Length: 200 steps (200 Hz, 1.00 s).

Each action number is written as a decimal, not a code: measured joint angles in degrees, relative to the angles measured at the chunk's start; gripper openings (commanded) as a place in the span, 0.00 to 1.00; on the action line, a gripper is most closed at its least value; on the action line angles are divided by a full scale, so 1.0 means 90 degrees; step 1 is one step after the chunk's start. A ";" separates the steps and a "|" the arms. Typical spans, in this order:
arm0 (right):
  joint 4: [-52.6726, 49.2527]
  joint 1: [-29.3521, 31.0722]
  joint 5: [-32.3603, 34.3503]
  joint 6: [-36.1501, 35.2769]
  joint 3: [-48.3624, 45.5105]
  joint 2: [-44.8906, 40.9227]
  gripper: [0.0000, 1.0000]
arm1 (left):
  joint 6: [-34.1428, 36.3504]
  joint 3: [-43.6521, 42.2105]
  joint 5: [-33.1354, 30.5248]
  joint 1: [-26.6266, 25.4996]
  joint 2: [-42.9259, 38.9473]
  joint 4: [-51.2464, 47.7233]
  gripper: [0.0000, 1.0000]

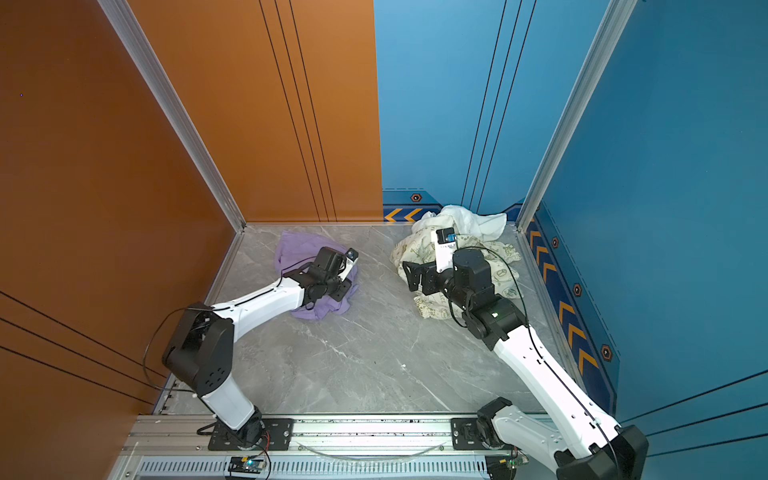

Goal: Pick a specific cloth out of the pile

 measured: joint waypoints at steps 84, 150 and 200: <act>0.0321 -0.0223 -0.0175 0.0338 -0.0163 0.0153 1.00 | 0.0321 0.2254 -0.0163 0.0862 0.0335 -0.0585 0.00; 0.0398 -0.0321 -0.0277 0.0410 -0.0175 0.0131 1.00 | 0.0918 0.5333 -0.0981 0.1294 0.0272 -0.0763 0.00; 0.0563 -0.0352 -0.0415 0.0500 -0.0430 -0.0083 1.00 | 0.0724 0.1260 -0.1353 0.1892 -0.1761 0.0325 0.00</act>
